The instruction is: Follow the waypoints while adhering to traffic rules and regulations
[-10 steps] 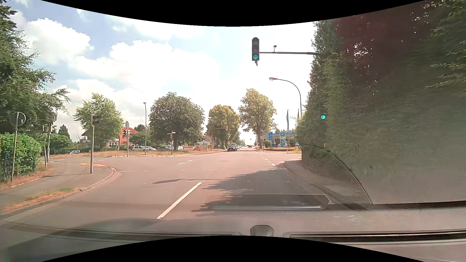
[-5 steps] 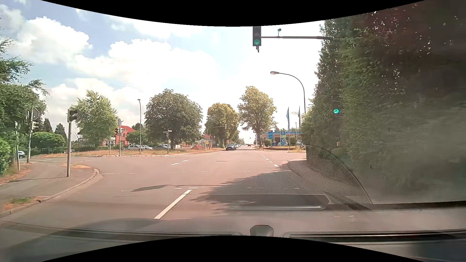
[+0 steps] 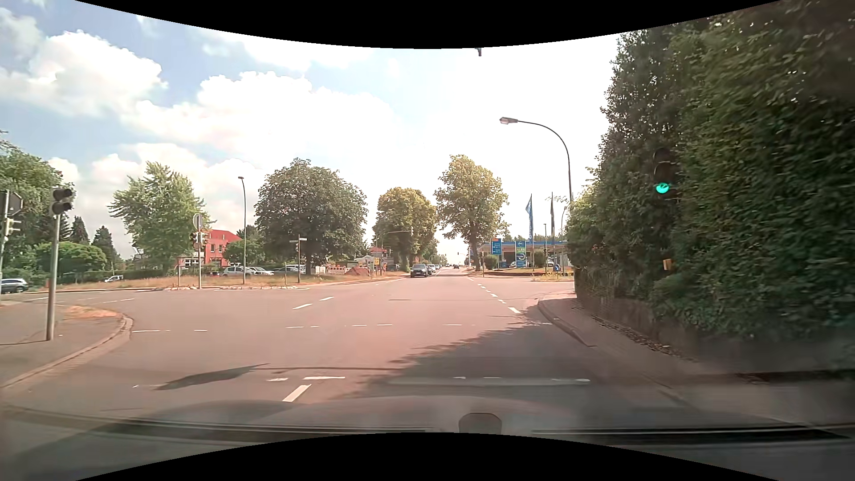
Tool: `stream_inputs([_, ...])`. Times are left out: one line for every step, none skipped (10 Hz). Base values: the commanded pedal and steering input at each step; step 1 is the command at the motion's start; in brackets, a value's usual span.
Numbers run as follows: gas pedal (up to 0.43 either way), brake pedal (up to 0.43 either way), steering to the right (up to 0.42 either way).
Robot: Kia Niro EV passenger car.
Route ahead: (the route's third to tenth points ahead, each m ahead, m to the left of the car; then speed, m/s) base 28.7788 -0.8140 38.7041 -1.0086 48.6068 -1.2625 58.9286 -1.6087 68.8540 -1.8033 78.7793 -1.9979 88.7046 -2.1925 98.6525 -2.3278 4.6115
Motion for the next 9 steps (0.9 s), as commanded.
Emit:
stream_inputs([0.398,0.000,0.004])
stream_inputs([0.398,0.000,0.004])
stream_inputs([0.409,0.000,0.004])
stream_inputs([0.409,0.000,0.004])
stream_inputs([0.409,0.000,0.003])
stream_inputs([0.409,0.000,0.003])
stream_inputs([0.409,0.000,0.003])
stream_inputs([0.409,0.000,0.003])
stream_inputs([0.409,0.000,0.003])
